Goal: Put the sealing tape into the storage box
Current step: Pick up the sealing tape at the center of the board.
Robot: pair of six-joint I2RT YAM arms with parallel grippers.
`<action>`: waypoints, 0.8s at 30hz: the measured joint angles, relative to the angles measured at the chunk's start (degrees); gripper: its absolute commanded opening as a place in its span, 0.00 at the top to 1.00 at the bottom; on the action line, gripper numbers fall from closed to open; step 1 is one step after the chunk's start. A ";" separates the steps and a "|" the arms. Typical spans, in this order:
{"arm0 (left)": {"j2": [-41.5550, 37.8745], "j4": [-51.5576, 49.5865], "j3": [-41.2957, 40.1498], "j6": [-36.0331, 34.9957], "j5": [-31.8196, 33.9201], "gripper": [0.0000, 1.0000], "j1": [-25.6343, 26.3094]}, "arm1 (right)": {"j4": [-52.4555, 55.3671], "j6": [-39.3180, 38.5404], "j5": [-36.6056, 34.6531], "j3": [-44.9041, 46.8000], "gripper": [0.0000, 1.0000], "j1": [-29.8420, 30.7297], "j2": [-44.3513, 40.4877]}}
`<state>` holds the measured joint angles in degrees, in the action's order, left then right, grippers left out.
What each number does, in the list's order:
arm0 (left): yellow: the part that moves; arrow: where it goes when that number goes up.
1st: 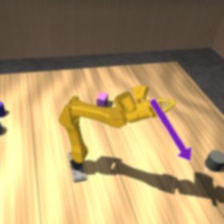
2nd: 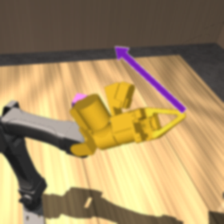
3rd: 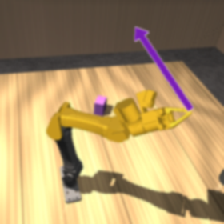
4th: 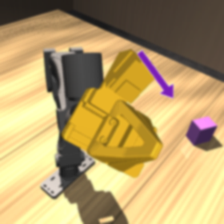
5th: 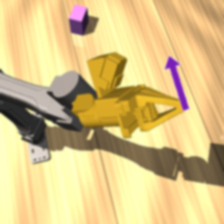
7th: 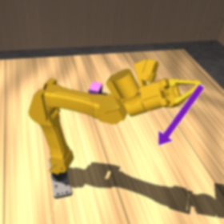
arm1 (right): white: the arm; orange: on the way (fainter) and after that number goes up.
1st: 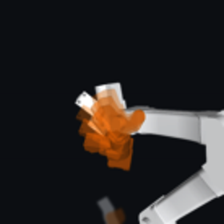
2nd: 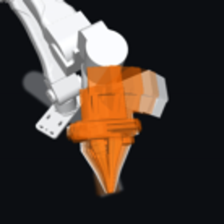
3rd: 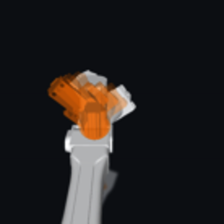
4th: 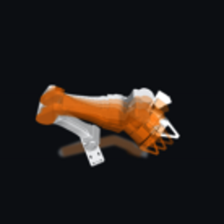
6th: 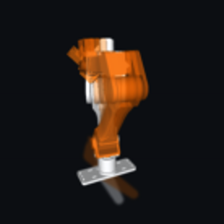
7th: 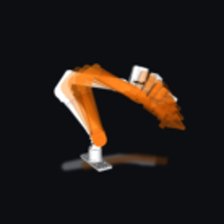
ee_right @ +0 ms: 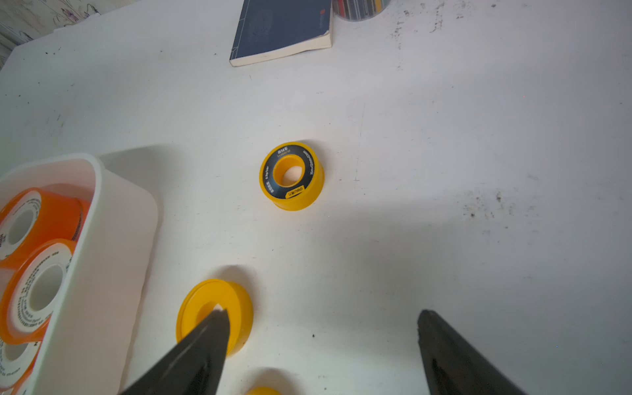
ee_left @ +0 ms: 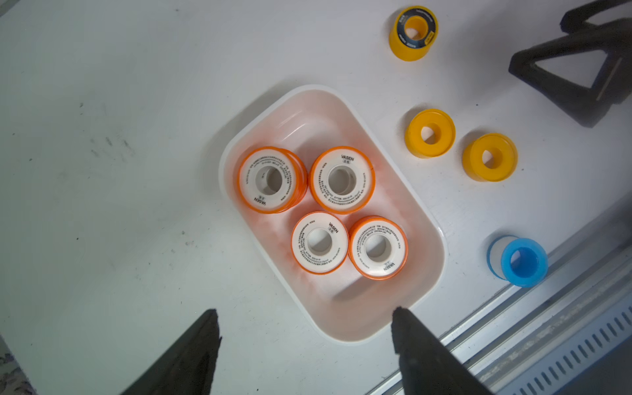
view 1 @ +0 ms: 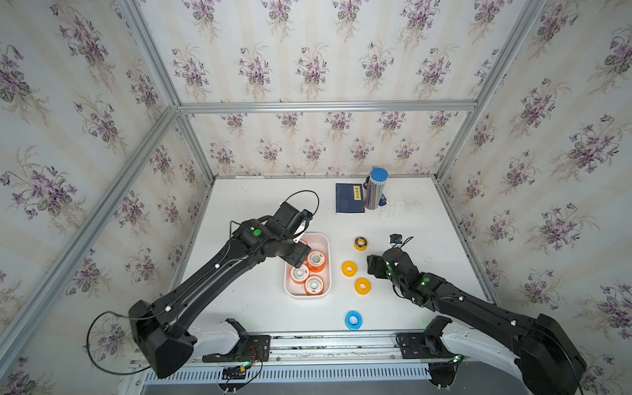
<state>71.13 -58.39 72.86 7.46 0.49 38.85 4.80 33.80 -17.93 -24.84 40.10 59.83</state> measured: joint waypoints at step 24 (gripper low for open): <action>-19.43 1.57 -14.78 6.38 -0.68 0.27 -0.72 | 12.52 -7.34 6.80 -33.38 0.11 -5.60 37.22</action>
<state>51.70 -56.82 58.08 13.85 -0.19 38.13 17.32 26.46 -11.14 -58.22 34.50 97.06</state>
